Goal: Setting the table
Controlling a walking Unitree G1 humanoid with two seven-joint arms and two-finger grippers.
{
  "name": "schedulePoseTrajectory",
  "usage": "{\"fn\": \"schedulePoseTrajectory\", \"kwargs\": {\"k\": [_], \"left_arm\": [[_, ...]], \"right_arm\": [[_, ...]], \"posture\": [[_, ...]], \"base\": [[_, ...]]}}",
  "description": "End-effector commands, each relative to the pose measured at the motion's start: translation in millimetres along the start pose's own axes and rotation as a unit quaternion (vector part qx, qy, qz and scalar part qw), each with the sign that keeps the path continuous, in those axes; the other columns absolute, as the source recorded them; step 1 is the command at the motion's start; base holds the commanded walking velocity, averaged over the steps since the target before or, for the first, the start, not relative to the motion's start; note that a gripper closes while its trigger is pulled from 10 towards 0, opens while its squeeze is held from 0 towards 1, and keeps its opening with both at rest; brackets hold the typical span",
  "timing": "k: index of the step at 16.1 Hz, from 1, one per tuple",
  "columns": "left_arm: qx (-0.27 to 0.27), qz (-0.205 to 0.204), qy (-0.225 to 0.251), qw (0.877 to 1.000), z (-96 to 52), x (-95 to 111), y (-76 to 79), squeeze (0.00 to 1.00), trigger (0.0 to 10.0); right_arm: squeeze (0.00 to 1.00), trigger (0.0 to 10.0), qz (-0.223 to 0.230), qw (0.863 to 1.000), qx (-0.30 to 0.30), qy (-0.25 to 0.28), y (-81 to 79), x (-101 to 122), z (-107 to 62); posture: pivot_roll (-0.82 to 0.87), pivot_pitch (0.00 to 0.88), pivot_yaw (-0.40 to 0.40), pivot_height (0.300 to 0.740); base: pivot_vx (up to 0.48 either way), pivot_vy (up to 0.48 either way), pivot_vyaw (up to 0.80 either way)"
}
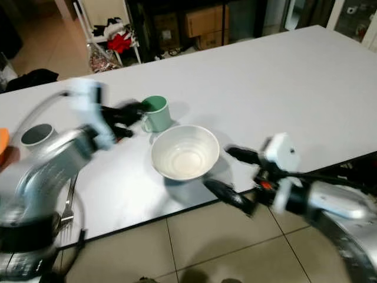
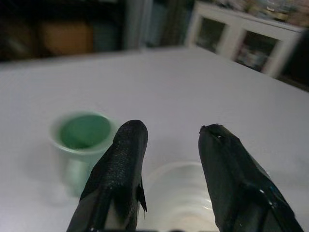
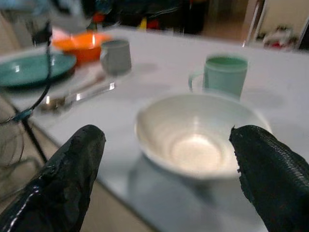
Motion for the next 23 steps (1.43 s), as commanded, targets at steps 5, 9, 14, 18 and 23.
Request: {"fn": "schedulePoseTrajectory", "kwargs": {"k": [5,9,14,18,23], "left_arm": [[0.166,0.078,0.010,0.983,-58.9,-17,-24.3,0.00,10.0],[0.132,0.139,-0.032,0.981,-71.2,-31,-17.8,0.00,10.0],[0.055,0.191,-0.060,0.978,-80.5,-36,-9.6,0.00,10.0],[-0.007,0.210,-0.086,0.974,-94.5,-36,-3.6,0.00,10.0],[-0.055,0.234,-0.130,0.962,-100.6,-44,1.4,0.00,10.0]], "right_arm": [[0.00,10.0,0.000,0.999,-0.033,0.010,-16.2,-9,39.8],[0.00,10.0,-0.119,0.990,-0.063,-0.031,-6.6,-11,84.2],[0.00,10.0,-0.141,0.988,-0.017,-0.068,-2.5,-12,129.9],[0.00,10.0,-0.148,0.987,0.030,-0.062,-12.6,3,145.4],[0.00,10.0,-0.227,0.959,0.029,-0.165,-6.1,-23,144.1]], "posture": [[-0.11,0.000,0.127,0.740],[-0.10,0.000,0.120,0.740],[-0.09,0.000,0.117,0.740],[-0.08,0.000,0.109,0.740],[-0.09,0.000,0.114,0.740]], "base": [[0.000,0.000,0.00],[0.000,0.000,0.00],[0.000,0.000,0.00],[0.000,0.000,0.00],[0.000,0.000,0.00]]}}
Point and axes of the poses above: a point about 5 cm out from each wrist's last joint towards the gripper, its own z axis pointing out of the wrist towards the gripper, its own x axis along the axis of the wrist's last joint, y = z × x, the point moved 2 cm from there along z, pointing out of the wrist towards the gripper, and after that the axes turned 2 degrees about -z, right-handed, at the moved point
